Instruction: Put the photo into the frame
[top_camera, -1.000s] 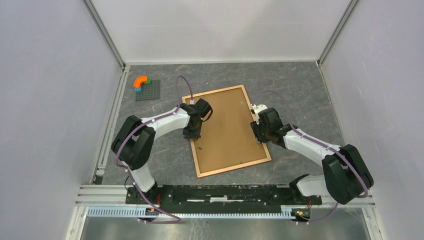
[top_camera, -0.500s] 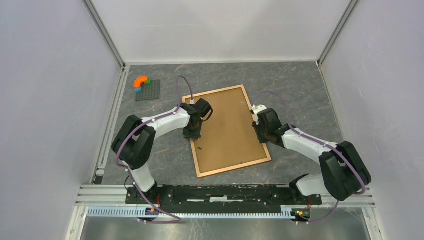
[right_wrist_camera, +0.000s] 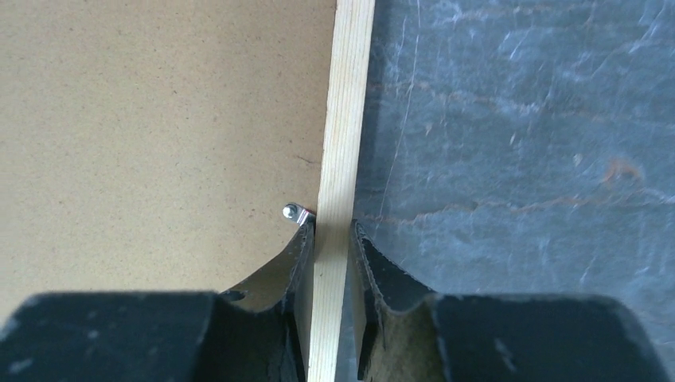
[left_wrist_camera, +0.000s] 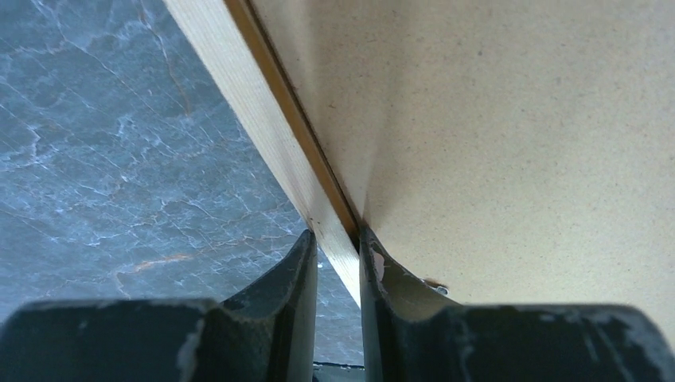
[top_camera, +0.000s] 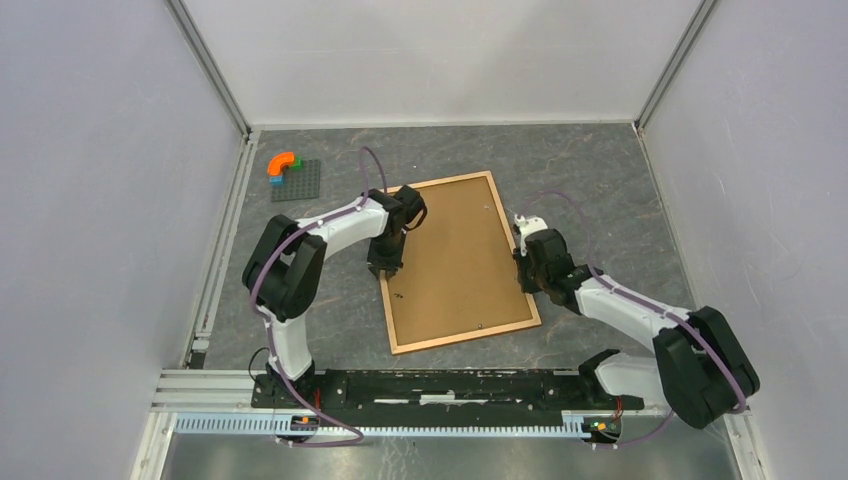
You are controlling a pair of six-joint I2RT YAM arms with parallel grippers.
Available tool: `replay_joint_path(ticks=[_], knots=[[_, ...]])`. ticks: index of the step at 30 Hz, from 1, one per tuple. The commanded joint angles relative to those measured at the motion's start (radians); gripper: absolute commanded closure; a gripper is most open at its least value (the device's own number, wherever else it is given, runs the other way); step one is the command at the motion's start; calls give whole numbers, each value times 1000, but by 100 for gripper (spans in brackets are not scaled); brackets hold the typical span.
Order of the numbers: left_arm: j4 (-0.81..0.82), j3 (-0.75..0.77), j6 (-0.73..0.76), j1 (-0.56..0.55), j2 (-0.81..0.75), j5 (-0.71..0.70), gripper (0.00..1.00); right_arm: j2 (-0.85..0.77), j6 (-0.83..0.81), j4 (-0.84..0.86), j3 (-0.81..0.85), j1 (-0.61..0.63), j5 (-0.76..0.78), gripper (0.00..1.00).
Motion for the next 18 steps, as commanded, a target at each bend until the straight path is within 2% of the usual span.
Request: replay_joint_path(ticks=[1, 2, 4, 6, 9, 13, 18], knots=[[54, 74, 78, 21, 75, -19, 94, -97, 154, -22, -70, 6, -101, 73], [47, 84, 82, 20, 75, -25, 92, -114, 168, -25, -73, 6, -106, 71], [34, 91, 89, 21, 54, -44, 86, -147, 176, -57, -55, 4, -53, 61], [36, 61, 90, 30, 8, -65, 76, -160, 142, -90, -13, 4, 1, 48], [53, -1, 96, 54, -62, -32, 61, -117, 84, -137, 89, -4, 83, 36], [86, -45, 106, 76, -115, 4, 43, 20, 38, -136, 236, -31, 93, 31], [108, -41, 124, 86, -78, 23, 40, 190, 27, -53, 368, -83, 23, 29]])
